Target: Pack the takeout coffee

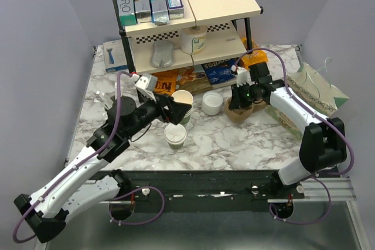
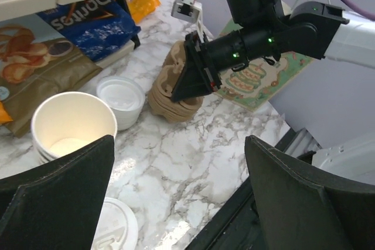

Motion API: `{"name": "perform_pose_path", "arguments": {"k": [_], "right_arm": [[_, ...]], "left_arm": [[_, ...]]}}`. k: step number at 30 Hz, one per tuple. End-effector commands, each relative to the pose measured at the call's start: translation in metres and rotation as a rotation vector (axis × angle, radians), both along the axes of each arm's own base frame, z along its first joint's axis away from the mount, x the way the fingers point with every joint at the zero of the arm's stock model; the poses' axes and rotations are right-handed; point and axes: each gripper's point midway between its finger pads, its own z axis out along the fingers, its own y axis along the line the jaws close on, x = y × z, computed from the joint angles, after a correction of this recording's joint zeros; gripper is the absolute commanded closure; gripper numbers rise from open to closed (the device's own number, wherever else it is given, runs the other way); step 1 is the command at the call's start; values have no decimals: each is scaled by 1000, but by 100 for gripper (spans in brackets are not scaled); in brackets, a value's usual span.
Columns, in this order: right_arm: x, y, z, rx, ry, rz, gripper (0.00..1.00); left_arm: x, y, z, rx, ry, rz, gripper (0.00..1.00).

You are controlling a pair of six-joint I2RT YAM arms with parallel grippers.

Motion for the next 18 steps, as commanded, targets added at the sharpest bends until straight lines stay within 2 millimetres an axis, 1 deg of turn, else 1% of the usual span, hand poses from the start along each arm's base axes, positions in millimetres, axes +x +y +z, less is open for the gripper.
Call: {"name": "perform_pose_path", "arguments": {"k": [1, 2, 3, 4, 6, 9, 10, 12, 13, 15, 16, 17, 18], "right_arm": [[-5, 2, 29, 43, -68, -4, 97], [-6, 2, 30, 46, -76, 3, 97], [-7, 2, 30, 47, -79, 5, 97], [-7, 1, 30, 43, -81, 5, 97], [-7, -2, 28, 29, -67, -21, 98], [-6, -4, 25, 17, -60, -33, 99], [-9, -4, 21, 18, -50, -34, 99], [-9, -5, 21, 15, -56, -42, 99], [-8, -7, 20, 9, -59, -52, 99], [-8, -8, 23, 14, -69, -66, 99], [-8, -7, 24, 23, -73, -65, 99], [-10, -7, 24, 26, -73, -68, 99], [-10, -6, 26, 34, -84, -67, 99]], "left_arm": [[-8, -28, 13, 30, 4, -45, 1], [-4, -31, 12, 46, 1, -19, 1], [-12, -42, 12, 53, 3, -50, 1], [-8, -49, 6, 69, 19, -49, 1], [-8, -61, 3, 54, 54, -64, 1], [-3, -77, -8, 15, 153, -42, 1], [-5, -88, -17, 16, 189, -45, 1], [-4, -98, -20, 2, 236, -16, 1], [-2, -104, -30, 2, 272, 39, 2], [1, -111, -31, -6, 297, 85, 4], [5, -117, -40, 1, 322, 116, 5], [7, -121, -37, -5, 327, 123, 9], [9, -125, -37, -5, 328, 126, 10]]}}
